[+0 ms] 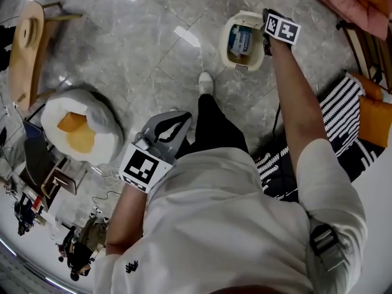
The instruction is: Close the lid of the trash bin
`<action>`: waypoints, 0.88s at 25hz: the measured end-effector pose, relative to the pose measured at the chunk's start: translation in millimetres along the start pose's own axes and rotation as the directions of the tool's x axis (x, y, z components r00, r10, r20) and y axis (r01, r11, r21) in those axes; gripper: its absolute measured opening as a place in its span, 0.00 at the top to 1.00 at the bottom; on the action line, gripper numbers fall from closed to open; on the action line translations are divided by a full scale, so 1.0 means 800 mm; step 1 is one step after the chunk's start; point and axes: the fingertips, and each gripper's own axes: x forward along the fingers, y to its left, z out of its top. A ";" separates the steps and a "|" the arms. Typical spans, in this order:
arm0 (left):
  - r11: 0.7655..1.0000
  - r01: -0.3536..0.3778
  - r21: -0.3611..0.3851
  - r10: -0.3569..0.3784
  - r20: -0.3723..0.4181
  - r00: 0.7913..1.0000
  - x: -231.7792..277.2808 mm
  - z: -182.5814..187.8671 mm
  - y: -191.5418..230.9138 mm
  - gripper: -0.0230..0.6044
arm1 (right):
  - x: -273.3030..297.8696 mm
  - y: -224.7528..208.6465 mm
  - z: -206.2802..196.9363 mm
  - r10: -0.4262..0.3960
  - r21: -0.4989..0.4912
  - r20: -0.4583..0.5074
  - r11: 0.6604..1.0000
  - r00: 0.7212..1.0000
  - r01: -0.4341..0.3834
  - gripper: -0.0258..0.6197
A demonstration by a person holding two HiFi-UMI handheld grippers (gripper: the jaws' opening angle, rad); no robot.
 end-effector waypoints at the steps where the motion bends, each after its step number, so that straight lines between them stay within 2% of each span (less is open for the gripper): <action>1: 1.000 0.003 0.001 -0.003 0.001 1.000 0.000 0.000 -0.001 0.87 | -0.002 0.000 -0.002 -0.001 0.001 -0.001 1.000 1.000 0.001 0.89; 13: 0.999 0.022 0.026 -0.022 0.016 1.000 -0.009 -0.008 0.001 0.87 | -0.022 0.007 -0.040 -0.019 0.015 -0.024 1.000 1.000 0.020 0.89; 16: 0.999 0.032 0.007 -0.032 0.013 0.999 -0.012 -0.011 -0.003 0.87 | -0.028 0.008 -0.051 -0.023 0.015 -0.031 1.000 0.999 0.023 0.89; 20: 0.998 0.040 0.050 -0.041 0.031 0.999 -0.015 -0.018 -0.001 0.87 | -0.035 0.010 -0.068 -0.027 0.010 -0.045 1.000 0.999 0.028 0.89; 22: 0.999 0.041 0.033 -0.042 0.024 0.999 -0.016 -0.018 -0.005 0.87 | -0.040 0.011 -0.078 -0.029 0.009 -0.055 1.000 0.998 0.030 0.89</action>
